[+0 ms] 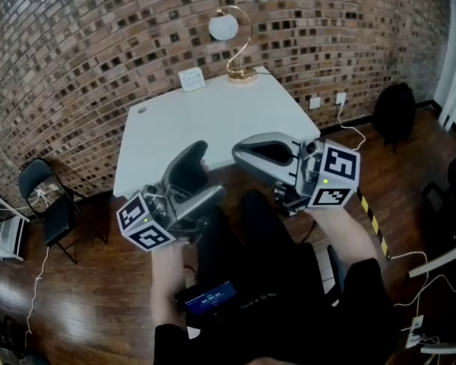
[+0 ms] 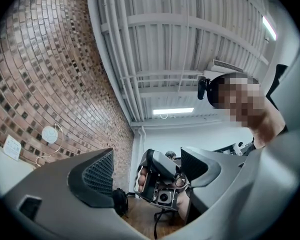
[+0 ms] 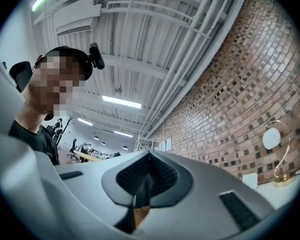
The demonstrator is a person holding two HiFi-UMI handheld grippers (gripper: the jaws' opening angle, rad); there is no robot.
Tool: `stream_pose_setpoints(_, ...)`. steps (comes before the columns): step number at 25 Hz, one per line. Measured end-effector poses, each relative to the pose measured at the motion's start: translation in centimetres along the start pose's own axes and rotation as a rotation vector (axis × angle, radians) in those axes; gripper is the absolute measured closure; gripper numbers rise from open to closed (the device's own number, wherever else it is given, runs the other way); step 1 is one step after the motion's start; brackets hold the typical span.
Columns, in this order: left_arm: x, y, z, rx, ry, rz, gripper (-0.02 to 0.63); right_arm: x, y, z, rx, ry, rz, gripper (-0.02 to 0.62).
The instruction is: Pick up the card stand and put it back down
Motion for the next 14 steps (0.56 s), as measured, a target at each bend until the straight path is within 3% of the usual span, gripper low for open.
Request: stream_pose_setpoints(14,0.28,-0.25,-0.04,0.004,0.013,0.010,0.192,-0.02,0.26,0.01,0.004,-0.005,0.001,0.577)
Point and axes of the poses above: the fingertips, and each gripper's own axes: y backward along the fingers, z to its left, x out of its underside, the point moved 1 cm from there along y, backward along the fingers, and after that the axes turned 15 degrees about x, right-handed, at the moved point
